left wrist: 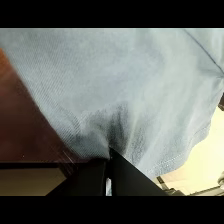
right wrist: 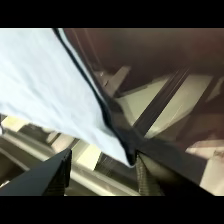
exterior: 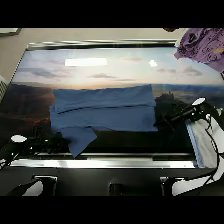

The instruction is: Fold the clothes and pants, and hang the long-sleeved shirts on hangers.

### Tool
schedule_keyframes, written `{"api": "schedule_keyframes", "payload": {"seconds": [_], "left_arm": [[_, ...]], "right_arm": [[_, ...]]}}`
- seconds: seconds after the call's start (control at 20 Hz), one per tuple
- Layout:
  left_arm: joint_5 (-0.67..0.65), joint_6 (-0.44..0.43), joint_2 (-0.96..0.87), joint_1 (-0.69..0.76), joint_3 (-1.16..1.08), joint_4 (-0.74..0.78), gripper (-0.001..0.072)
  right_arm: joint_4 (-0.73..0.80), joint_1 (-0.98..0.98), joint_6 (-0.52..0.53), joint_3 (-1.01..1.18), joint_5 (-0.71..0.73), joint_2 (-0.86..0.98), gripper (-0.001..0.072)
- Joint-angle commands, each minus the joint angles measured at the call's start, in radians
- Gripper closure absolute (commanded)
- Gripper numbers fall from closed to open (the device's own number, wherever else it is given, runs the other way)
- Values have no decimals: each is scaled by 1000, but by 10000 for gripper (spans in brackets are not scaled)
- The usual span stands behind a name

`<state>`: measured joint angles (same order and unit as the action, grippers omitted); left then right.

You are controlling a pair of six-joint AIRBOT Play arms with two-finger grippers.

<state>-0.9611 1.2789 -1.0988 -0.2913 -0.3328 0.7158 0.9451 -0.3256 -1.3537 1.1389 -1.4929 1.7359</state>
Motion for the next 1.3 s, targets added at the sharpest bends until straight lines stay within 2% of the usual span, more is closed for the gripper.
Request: {"api": "schedule_keyframes", "payload": {"seconds": [0.0,0.15,0.35,0.45,0.5,0.55,0.75,0.95,1.05,1.25], "left_arm": [[12,0,0,-1,-1,-1,690],[12,0,0,-1,-1,-2,690],[12,0,0,-1,-1,-1,690],[12,0,0,-1,-1,-2,690],[11,0,0,-1,-1,-2,690],[11,1,0,-1,-1,-2,690],[-41,5,9,-2,-25,26,693],[-204,149,112,-2,-103,231,694],[-279,230,236,-2,-118,330,694],[-330,277,437,0,-122,350,693]], "right_arm": [[-5,1,30,-58,57,1,343],[-33,1,38,-59,141,1,418],[-73,1,42,-59,127,1,449],[-74,1,66,-59,103,1,564],[-73,1,84,-59,85,1,648],[-72,1,93,-59,75,1,684],[-61,0,91,-59,47,-22,686],[63,0,51,-63,-5,-127,687],[47,7,47,-99,-11,-216,687],[80,102,21,-163,14,-388,687]]}}
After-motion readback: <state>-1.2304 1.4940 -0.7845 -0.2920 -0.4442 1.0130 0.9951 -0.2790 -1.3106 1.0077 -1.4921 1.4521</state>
